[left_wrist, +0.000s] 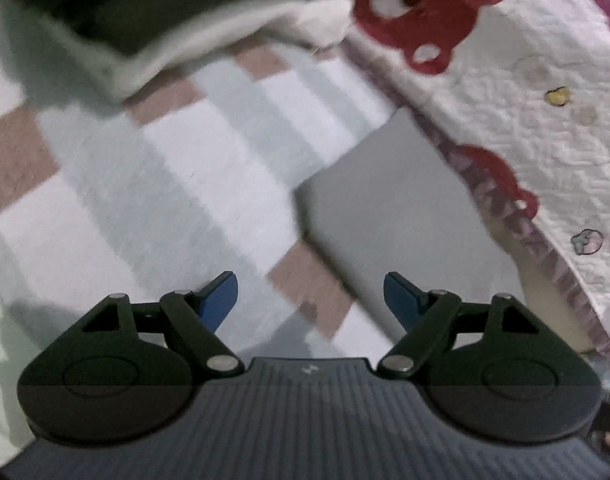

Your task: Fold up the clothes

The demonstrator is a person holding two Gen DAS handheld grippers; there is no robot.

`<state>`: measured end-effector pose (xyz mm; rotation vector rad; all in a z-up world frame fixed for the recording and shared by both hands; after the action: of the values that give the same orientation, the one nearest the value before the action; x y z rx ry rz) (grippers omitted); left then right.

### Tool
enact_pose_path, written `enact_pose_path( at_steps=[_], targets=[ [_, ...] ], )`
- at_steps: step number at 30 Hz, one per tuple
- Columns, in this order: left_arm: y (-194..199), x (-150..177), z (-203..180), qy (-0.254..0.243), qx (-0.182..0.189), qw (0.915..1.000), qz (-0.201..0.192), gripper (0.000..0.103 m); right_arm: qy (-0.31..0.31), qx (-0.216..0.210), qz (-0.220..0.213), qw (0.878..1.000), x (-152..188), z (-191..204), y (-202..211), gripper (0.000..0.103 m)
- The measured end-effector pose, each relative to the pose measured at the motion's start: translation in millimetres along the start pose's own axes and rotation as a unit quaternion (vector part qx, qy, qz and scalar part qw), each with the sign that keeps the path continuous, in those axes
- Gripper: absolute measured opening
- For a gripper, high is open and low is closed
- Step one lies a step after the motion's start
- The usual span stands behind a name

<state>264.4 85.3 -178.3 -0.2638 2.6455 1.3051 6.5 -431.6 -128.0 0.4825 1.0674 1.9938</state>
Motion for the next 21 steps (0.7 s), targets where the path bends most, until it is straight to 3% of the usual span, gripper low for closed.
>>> enact_pose_path(
  at_steps=[2, 3, 4, 6, 7, 10, 11, 14, 16, 18, 21],
  targets=[
    [-5.0, -1.1, 8.1, 0.037, 0.080, 0.9960, 0.014, 0.070, -0.064, -0.034, 0.008, 0.997, 20.7, -21.5, -2.2, 0.057],
    [-8.1, 0.1, 14.7, 0.066, 0.123, 0.9900, 0.020, 0.065, -0.103, -0.076, 0.018, 0.992, 29.0, -33.7, -6.4, 0.057],
    [-9.8, 2.1, 18.6, 0.086, 0.143, 0.9857, 0.022, 0.062, -0.150, -0.118, 0.029, 0.981, 36.3, -47.1, -13.8, 0.051],
    [-12.0, 5.6, 16.7, 0.086, 0.133, 0.9871, 0.025, 0.060, -0.241, -0.198, 0.048, 0.949, 50.7, -73.4, -28.2, 0.048],
    [-13.0, 7.2, 14.2, 0.080, 0.121, 0.9891, 0.027, 0.060, -0.260, -0.195, 0.050, 0.944, 55.0, -77.5, -32.7, 0.048],
    [-20.0, 11.7, 3.9, 0.058, 0.089, 0.9938, 0.032, 0.060, -0.233, -0.126, 0.029, 0.964, 50.0, -68.2, -32.3, 0.048],
    [-24.7, 14.1, 2.2, 0.059, 0.083, 0.9942, 0.034, 0.060, -0.234, -0.119, 0.017, 0.965, 48.6, -66.4, -31.9, 0.048],
    [-43.7, 17.5, -2.9, 0.072, 0.081, 0.9936, 0.033, 0.063, -0.287, -0.146, -0.003, 0.947, 53.9, -76.1, -42.5, 0.049],
    [-52.4, 14.9, -6.6, 0.092, 0.100, 0.9905, 0.024, 0.064, -0.321, -0.179, -0.013, 0.930, 62.2, -87.5, -49.7, 0.047],
    [-61.0, 11.2, -10.1, 0.111, 0.114, 0.9870, 0.022, 0.064, -0.335, -0.193, -0.021, 0.922, 64.7, -90.4, -48.4, 0.047],
    [-70.4, 2.6, -17.5, 0.109, 0.110, 0.9880, 0.003, 0.062, -0.307, -0.173, -0.049, 0.935, 58.6, -82.6, -43.6, 0.047]
  ],
)
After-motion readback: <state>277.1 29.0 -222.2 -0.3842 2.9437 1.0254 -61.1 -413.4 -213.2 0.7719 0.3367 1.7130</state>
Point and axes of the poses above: each gripper's, at about its wrist camera, not at the fingertips, and y roughly against the way its jaws point, z to its left, x to its underside, the point moved 1 cm from there along -y, roughly the way its jaws point, and after that the axes turned 15 degrees about z, right-handed, at the moved point
